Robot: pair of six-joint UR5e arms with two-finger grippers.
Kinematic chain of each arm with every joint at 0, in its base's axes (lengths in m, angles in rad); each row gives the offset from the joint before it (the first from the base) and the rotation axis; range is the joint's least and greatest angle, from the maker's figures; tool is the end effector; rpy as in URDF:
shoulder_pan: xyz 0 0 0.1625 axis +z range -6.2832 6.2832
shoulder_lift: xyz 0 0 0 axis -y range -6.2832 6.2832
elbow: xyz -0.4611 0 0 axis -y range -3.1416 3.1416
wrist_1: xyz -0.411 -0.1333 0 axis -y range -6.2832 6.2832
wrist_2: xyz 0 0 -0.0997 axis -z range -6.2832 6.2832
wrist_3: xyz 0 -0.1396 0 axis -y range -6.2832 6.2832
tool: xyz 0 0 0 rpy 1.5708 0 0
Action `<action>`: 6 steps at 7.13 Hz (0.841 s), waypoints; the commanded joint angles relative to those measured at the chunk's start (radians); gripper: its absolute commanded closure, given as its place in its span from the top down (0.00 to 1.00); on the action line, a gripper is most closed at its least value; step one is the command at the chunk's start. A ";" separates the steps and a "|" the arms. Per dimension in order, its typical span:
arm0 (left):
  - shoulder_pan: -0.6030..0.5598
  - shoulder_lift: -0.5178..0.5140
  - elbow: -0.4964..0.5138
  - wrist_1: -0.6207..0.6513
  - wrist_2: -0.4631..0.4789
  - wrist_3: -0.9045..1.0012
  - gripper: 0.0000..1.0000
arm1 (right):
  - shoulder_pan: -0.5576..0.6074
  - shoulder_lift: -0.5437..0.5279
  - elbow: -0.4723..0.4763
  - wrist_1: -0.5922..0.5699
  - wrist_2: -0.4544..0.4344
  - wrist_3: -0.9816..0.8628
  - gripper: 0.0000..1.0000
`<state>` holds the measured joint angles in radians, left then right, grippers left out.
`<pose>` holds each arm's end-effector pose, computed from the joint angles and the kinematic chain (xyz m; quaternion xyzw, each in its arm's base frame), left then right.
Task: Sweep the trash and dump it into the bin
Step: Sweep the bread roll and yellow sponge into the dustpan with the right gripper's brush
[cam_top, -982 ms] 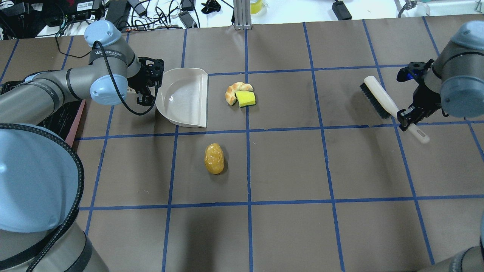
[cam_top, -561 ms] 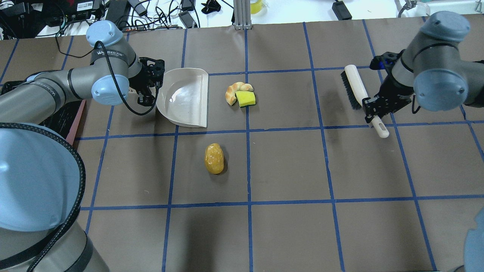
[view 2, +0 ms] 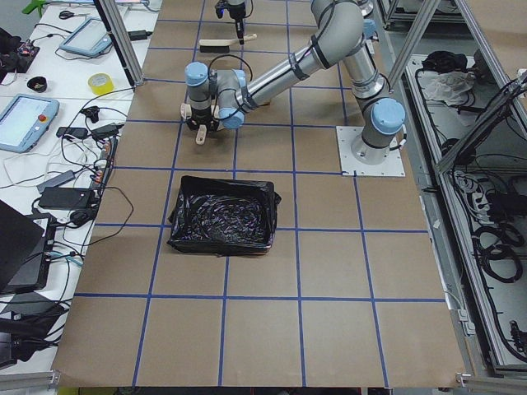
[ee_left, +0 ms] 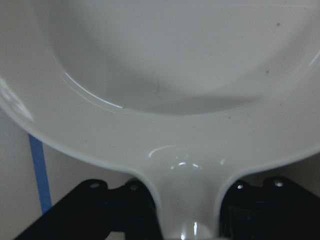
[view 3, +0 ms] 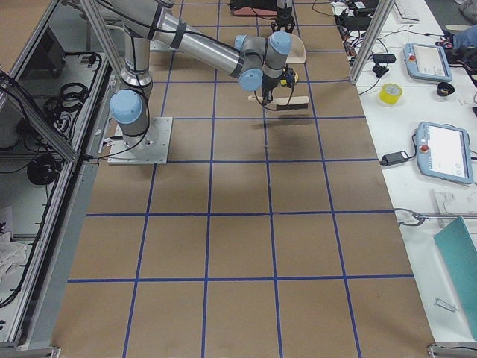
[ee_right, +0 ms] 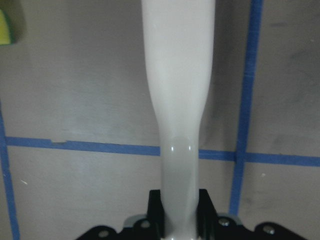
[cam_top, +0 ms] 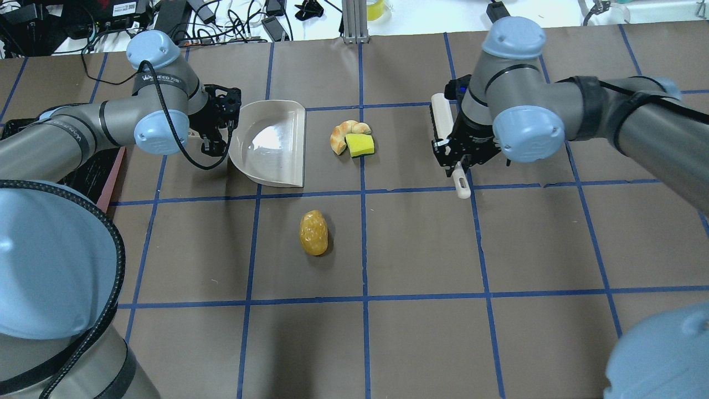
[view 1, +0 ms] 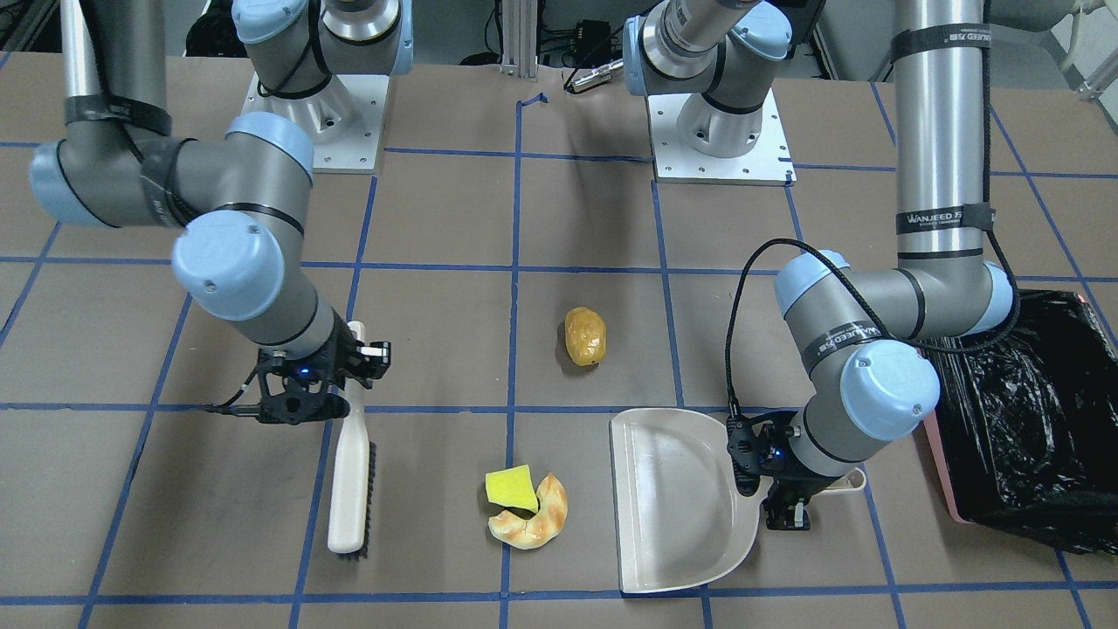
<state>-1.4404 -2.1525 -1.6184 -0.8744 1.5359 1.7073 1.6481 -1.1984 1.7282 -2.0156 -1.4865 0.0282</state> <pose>-0.0467 -0.7065 0.1733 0.7092 0.7040 -0.0342 0.0161 0.1917 -0.5969 0.2372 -0.0227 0.9980 0.0446 0.0398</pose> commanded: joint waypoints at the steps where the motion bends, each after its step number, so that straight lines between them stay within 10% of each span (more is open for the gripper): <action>1: 0.000 0.003 0.000 0.000 0.001 0.000 0.00 | 0.099 0.075 -0.077 -0.006 0.000 0.113 0.00; 6: 0.000 0.005 0.003 0.000 0.021 0.000 0.00 | 0.237 0.219 -0.243 -0.026 0.000 0.273 0.00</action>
<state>-1.4404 -2.1470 -1.6154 -0.8744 1.5562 1.7073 1.8465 -1.0183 1.5302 -2.0339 -1.4864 0.2411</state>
